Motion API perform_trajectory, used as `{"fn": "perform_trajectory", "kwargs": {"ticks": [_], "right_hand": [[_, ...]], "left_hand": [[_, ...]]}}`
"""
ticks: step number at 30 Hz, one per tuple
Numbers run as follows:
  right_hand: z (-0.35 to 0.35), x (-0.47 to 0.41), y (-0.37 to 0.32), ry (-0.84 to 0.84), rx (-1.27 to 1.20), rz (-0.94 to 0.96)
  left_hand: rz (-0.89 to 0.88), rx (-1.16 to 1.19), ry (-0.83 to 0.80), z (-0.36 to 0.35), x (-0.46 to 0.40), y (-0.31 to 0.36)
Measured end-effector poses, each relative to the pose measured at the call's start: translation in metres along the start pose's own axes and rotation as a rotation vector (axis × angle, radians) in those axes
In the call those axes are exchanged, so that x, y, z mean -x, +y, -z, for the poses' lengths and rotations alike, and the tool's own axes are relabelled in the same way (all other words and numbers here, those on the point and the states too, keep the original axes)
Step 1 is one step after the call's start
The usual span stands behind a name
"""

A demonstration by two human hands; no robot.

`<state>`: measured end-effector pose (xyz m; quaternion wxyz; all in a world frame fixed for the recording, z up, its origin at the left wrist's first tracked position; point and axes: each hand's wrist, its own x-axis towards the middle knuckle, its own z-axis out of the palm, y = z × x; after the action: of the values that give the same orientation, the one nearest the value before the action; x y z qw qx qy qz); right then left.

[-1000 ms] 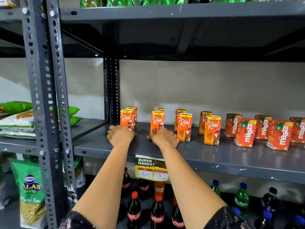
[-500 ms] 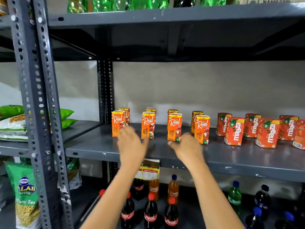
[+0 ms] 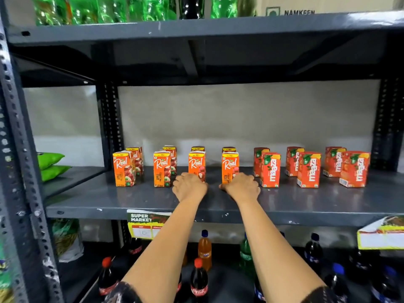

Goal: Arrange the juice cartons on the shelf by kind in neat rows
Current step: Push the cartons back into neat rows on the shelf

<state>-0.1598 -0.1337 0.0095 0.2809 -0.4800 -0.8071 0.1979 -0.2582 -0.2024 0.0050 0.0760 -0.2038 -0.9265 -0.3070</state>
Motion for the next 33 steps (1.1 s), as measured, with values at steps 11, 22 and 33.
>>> {"fn": "perform_trajectory", "kwargs": {"ticks": [11, 22, 33], "right_hand": [[0.0, -0.002, 0.003, -0.022, 0.012, 0.018], [0.012, 0.004, 0.015, -0.117, 0.028, 0.051], [0.107, -0.024, 0.138, 0.171, -0.04, -0.22]], "left_hand": [[-0.017, -0.062, 0.028, 0.001, 0.007, 0.0], [-0.073, -0.246, 0.107, 0.006, 0.041, 0.003], [-0.408, -0.122, 0.004, -0.05, 0.116, 0.114]]}}
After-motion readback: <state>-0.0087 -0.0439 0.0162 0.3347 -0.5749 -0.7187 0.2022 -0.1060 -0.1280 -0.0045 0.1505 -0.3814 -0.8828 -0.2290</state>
